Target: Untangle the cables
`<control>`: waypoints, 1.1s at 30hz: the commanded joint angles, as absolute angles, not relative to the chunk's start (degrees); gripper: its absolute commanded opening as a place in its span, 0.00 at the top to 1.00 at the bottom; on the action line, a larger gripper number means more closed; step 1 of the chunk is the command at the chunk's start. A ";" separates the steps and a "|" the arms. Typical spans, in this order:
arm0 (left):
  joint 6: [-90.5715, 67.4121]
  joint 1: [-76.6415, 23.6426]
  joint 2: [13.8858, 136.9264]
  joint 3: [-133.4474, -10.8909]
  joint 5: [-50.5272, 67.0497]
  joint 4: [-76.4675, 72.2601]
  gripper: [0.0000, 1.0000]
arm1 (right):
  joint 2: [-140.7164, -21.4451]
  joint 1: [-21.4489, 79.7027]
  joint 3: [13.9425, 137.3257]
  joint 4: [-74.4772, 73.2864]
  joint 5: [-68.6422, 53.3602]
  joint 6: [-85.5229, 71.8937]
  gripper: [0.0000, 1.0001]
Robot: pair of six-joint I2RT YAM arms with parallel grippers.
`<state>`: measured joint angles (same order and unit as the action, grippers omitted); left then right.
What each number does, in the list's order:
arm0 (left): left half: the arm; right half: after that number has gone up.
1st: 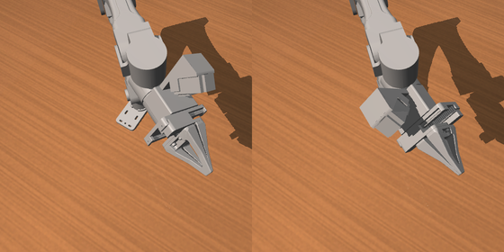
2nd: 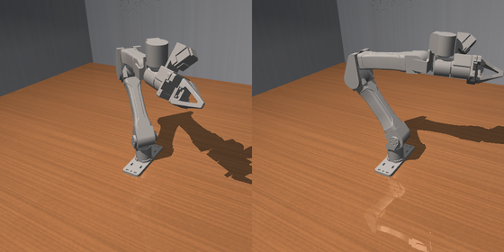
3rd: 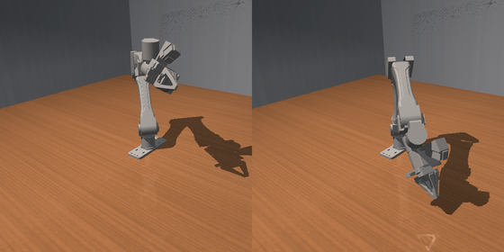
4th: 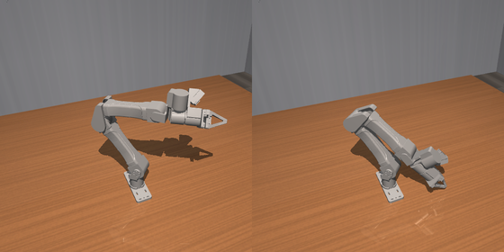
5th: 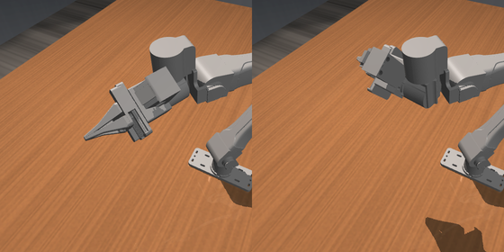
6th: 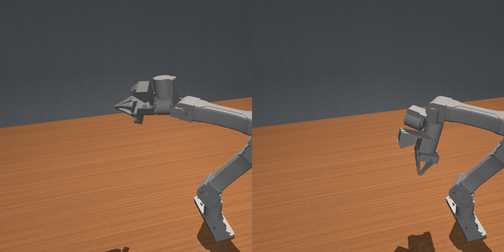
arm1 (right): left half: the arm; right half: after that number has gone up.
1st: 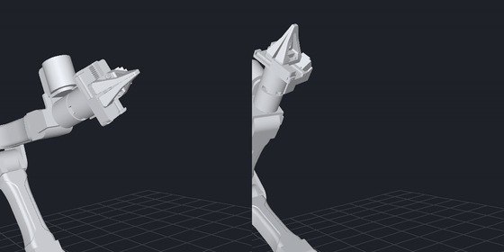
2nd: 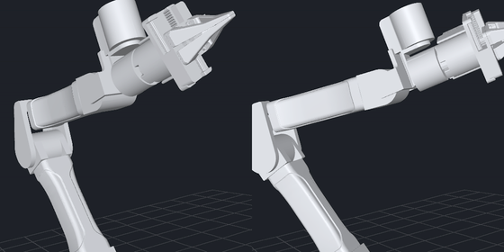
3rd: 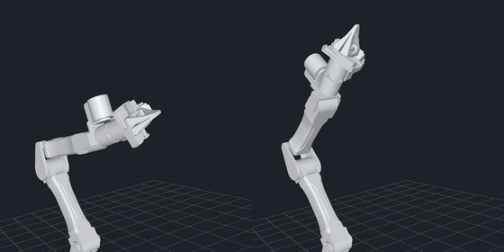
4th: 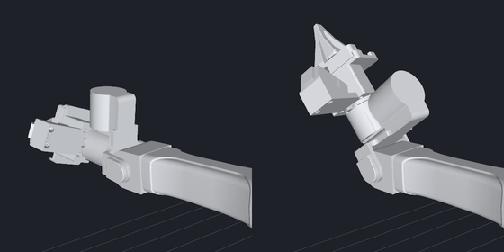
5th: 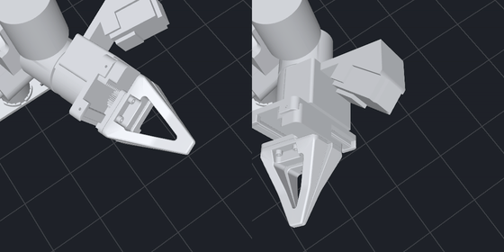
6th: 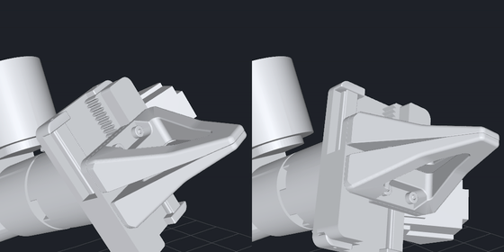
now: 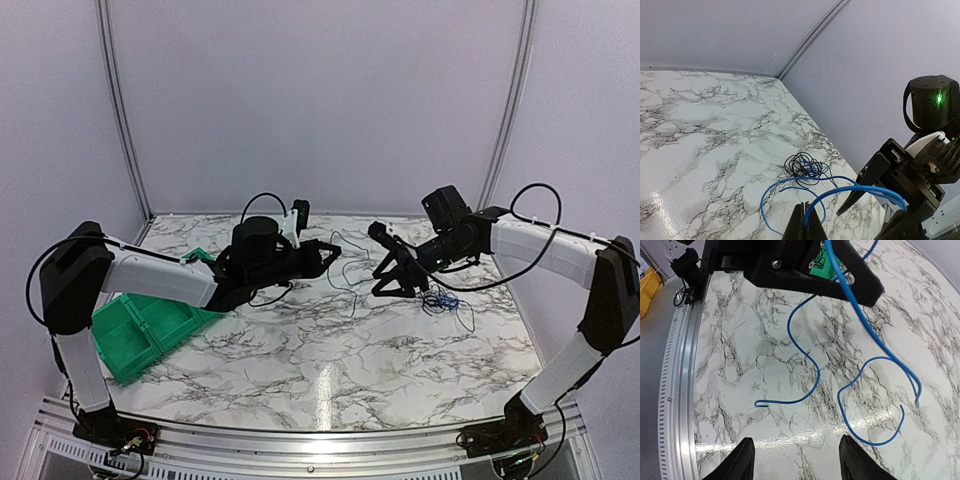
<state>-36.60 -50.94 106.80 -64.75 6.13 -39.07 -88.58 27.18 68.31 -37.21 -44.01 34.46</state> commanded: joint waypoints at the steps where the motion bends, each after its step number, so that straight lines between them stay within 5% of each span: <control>1: -37.75 -51.22 105.14 -65.29 6.44 -41.13 1.00 | -89.29 29.56 72.83 -34.87 -42.15 33.10 0.41; 10: -37.77 -51.37 104.77 -65.22 7.13 -40.18 1.00 | -90.20 31.24 79.75 -32.98 -33.40 30.09 0.47; 19: -34.07 -51.43 102.98 -67.28 6.33 -32.19 1.00 | -91.96 33.61 78.18 -36.05 -37.26 33.76 0.39; 22: -29.42 -51.33 99.79 -69.50 3.84 -18.64 1.00 | -91.63 31.58 74.49 -31.22 -38.81 30.93 0.50; 26: -22.89 -51.24 94.45 -74.21 0.94 3.41 1.00 | -94.24 24.89 71.87 -27.33 -44.34 28.21 0.84; 30: -21.27 -50.36 87.99 -74.79 -8.07 19.23 1.00 | -96.64 23.99 69.77 -26.34 -43.89 30.01 0.66; 33: -23.09 -48.23 83.09 -74.67 -14.39 28.85 1.00 | -96.54 24.17 67.01 -24.46 -43.79 30.71 0.63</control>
